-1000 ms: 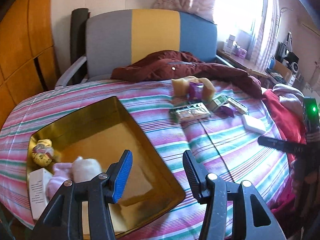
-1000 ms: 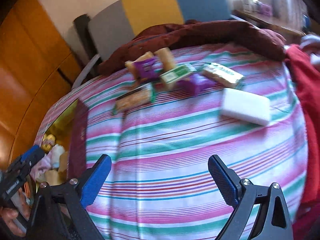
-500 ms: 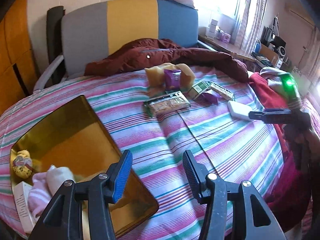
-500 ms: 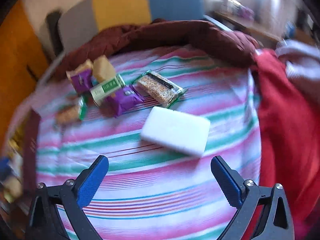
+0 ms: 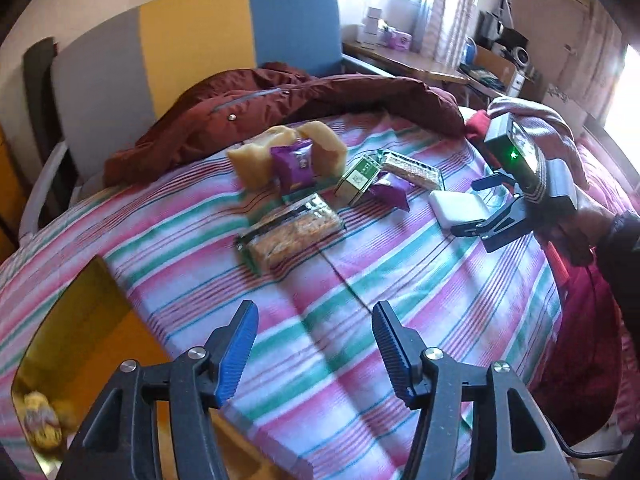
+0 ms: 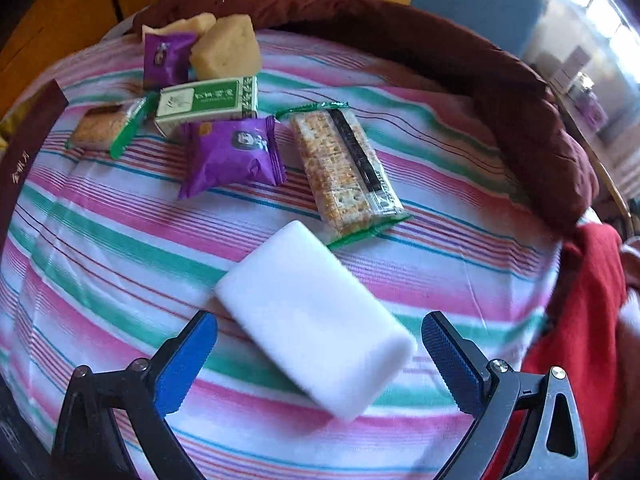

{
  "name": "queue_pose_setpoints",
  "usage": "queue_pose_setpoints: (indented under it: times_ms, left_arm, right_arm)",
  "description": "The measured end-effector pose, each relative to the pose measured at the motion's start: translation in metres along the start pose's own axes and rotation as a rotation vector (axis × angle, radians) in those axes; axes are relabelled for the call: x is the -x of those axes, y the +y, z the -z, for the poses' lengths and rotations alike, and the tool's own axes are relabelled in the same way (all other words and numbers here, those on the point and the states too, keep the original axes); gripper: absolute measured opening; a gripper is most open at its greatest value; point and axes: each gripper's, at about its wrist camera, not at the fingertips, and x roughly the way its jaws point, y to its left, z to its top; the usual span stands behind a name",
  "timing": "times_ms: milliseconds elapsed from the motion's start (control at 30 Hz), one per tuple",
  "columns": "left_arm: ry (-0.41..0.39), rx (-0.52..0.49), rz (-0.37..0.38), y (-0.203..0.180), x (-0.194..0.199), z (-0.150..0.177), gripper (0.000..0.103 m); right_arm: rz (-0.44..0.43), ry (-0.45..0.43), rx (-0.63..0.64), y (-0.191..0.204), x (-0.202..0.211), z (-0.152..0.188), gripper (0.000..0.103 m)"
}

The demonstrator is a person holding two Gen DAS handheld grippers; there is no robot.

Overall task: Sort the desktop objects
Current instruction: 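Move both grippers back over the bed toward the remaining items, then grasp the cracker pack with the left gripper while the right gripper grasps the white eraser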

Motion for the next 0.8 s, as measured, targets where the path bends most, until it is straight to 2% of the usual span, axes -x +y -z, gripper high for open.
queue_pose_setpoints:
  times_ms: [100,167,200,333,500,733,800]
  left_arm:
    - [0.021,-0.056,-0.008,-0.002,-0.015,-0.012,0.061]
    - [0.046,-0.097,-0.008,-0.003,-0.027,-0.019,0.061]
    - [0.058,-0.107,-0.009,-0.002,-0.033,-0.022,0.062]
    - [0.108,-0.146,-0.007,0.000,-0.059,-0.036,0.064]
    - [0.171,-0.226,0.027,0.004,-0.087,-0.048,0.070]
    - [0.262,-0.255,0.067,0.015,-0.122,-0.061,0.070]
    - [0.253,-0.279,0.051,0.014,-0.126,-0.063,0.070]
  right_arm:
    - [-0.034,0.006,-0.009,-0.006,-0.010,0.000,0.102]
    - [-0.090,-0.002,-0.032,-0.011,-0.011,0.002,0.093]
    - [-0.117,-0.008,-0.039,-0.013,-0.011,0.004,0.092]
    - [-0.135,-0.027,-0.045,-0.016,-0.007,0.012,0.087]
    - [-0.140,-0.038,-0.059,-0.019,-0.005,0.018,0.087]
    - [-0.142,-0.041,-0.053,-0.022,-0.003,0.022,0.090]
    - [-0.144,-0.042,-0.053,-0.024,-0.003,0.023,0.090]
